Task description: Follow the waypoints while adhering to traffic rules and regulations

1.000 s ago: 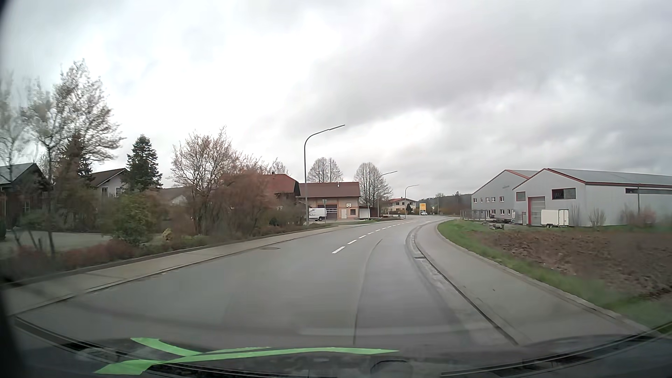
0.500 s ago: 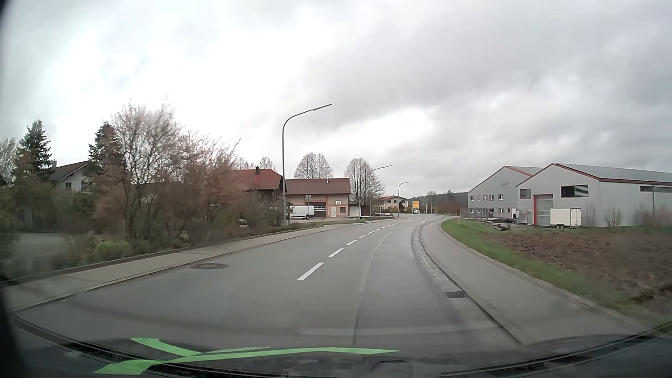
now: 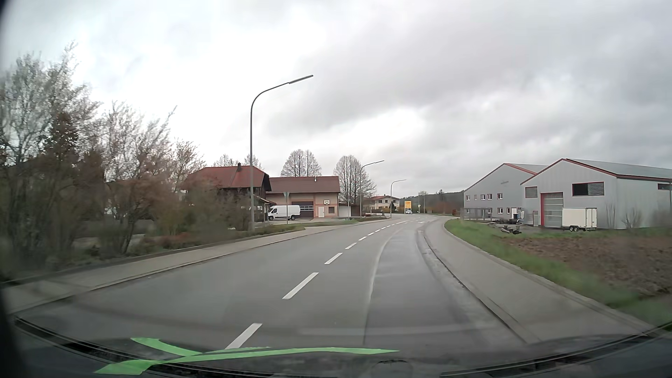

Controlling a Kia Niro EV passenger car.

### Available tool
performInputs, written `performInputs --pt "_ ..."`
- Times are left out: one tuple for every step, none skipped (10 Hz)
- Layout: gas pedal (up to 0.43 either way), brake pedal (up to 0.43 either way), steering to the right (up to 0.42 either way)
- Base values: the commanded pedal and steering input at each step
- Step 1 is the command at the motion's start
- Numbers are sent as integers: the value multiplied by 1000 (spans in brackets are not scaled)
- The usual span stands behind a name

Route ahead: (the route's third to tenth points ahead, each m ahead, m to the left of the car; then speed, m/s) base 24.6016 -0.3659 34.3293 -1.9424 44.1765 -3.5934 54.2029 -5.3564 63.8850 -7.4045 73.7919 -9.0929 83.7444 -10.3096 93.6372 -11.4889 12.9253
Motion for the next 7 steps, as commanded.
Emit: performInputs --pt "130 0 18" --pt "130 0 19" --pt "130 0 20" --pt "130 0 20" --pt "130 0 21" --pt "130 0 21" --pt "130 0 21"
